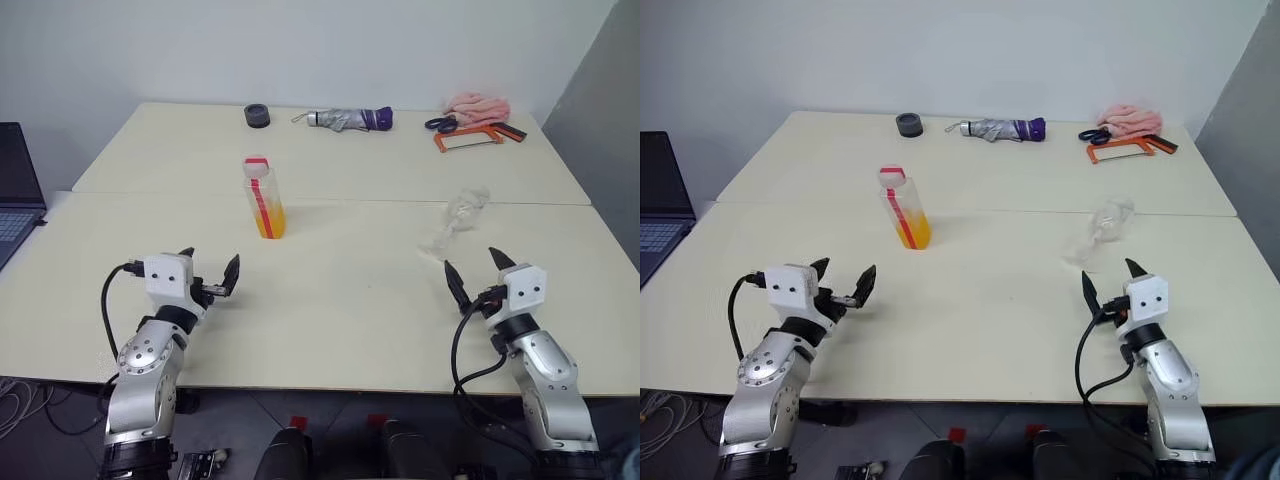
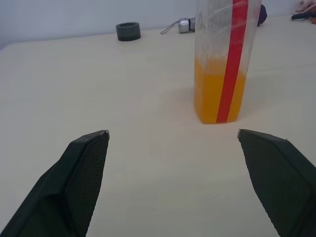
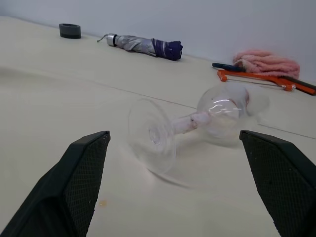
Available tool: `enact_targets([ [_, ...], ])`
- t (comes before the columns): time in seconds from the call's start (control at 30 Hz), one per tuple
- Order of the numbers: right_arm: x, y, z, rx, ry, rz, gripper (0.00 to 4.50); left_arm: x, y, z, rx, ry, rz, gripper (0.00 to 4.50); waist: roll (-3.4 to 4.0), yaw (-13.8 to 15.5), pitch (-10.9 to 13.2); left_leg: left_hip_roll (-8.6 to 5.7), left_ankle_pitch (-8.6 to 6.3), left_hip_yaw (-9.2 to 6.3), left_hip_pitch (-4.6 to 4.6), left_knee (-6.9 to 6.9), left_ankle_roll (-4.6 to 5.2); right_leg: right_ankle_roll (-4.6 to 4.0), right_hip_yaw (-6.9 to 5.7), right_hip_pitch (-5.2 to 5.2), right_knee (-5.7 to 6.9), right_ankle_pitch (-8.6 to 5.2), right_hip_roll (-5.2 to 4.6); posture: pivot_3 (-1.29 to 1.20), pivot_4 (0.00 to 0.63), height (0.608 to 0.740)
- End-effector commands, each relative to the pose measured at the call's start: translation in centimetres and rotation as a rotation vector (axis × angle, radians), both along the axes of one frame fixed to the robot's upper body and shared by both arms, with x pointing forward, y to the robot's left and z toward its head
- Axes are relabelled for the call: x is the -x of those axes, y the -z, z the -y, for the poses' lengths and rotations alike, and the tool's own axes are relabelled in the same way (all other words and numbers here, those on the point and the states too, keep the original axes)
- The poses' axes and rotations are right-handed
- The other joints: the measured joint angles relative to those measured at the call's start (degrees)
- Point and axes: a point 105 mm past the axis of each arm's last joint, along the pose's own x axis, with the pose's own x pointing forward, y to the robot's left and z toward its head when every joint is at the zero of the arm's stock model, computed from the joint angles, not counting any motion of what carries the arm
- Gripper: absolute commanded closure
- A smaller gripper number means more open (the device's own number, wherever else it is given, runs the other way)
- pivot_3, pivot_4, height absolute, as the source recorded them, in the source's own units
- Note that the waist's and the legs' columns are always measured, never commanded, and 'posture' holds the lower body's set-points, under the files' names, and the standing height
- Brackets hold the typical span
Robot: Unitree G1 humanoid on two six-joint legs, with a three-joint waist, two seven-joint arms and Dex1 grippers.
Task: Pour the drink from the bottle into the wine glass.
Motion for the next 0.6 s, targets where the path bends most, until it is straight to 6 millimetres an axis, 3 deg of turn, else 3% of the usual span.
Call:
enact_targets([
  [0.03, -0.03, -1.17, 0.11, -0.008, -0.003, 0.058, 0.0, 0.14, -1.86, 0.07, -0.034, 0.009, 0.065, 0.03, 0.0, 0.0, 0.0, 0.0, 0.0, 0.0, 0.0, 0.0, 0.0, 0.0, -0.01, 0.0, 0.0, 0.0, 0.0, 0.0, 0.15, 0.74],
  [0.6, 0.03, -0.28, 0.34, -0.04, 0.007, 0.006, 0.0, -0.15, -1.76, 0.97, -0.077, 0.061, 0.054, 0.03, 0.0, 0.0, 0.0, 0.0, 0.0, 0.0, 0.0, 0.0, 0.0, 0.0, 0.0, 0.0, 0.0, 0.0, 0.0, 0.0, 0.15, 0.74],
])
